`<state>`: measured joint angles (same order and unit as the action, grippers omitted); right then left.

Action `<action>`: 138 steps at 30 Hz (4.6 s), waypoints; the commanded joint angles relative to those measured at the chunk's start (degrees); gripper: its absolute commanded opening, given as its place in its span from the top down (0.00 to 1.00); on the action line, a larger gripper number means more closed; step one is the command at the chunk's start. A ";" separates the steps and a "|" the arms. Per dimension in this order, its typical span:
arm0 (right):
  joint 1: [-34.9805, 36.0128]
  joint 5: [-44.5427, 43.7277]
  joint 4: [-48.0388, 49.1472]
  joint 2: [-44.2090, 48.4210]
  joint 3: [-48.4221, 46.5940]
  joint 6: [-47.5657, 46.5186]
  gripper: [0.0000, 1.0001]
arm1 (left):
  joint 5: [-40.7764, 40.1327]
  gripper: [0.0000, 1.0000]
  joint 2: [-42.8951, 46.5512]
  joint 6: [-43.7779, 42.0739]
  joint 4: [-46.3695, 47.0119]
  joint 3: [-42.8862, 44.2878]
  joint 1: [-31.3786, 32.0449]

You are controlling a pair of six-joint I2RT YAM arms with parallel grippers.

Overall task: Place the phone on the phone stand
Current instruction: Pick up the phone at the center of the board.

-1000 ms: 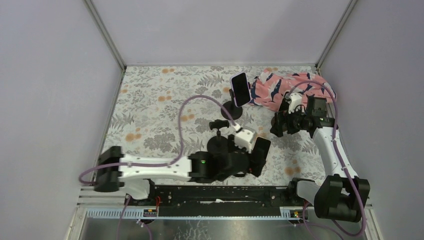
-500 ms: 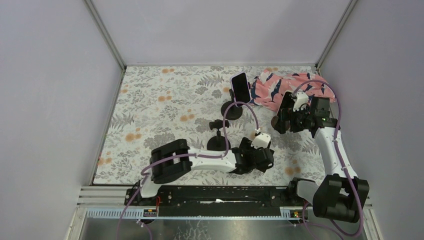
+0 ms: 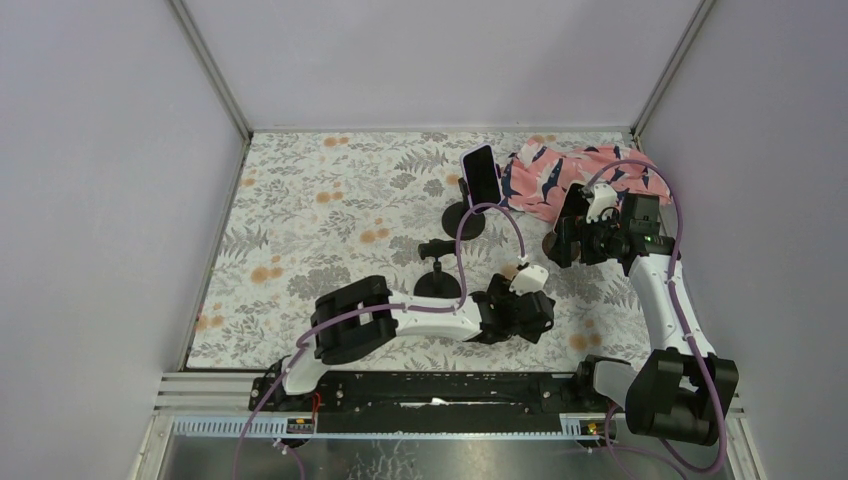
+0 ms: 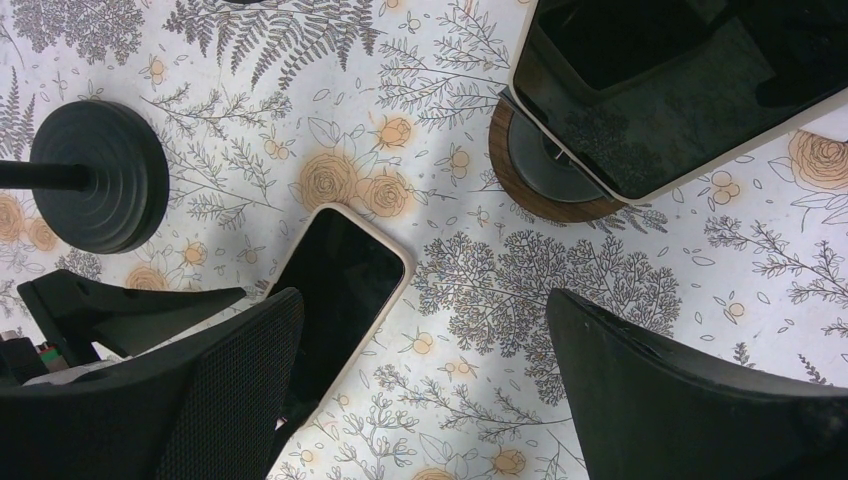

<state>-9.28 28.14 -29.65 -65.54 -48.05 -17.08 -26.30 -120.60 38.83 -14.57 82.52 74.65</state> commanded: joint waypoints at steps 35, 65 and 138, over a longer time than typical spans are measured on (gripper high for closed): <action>-0.26 3.16 -0.15 0.38 -0.99 -0.15 0.00 | -6.57 0.08 -7.93 12.52 -15.88 13.77 1.89; -0.30 11.74 -1.29 -2.32 -0.39 1.22 0.00 | -3.19 0.70 -4.19 9.67 -18.72 7.57 0.55; 24.70 51.63 -10.46 -7.11 -40.69 4.06 1.00 | 43.51 0.03 69.25 -15.02 39.37 -42.89 -17.95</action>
<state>11.75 77.65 -57.91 -74.17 -88.86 -31.94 12.75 -48.86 23.24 19.88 39.62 59.27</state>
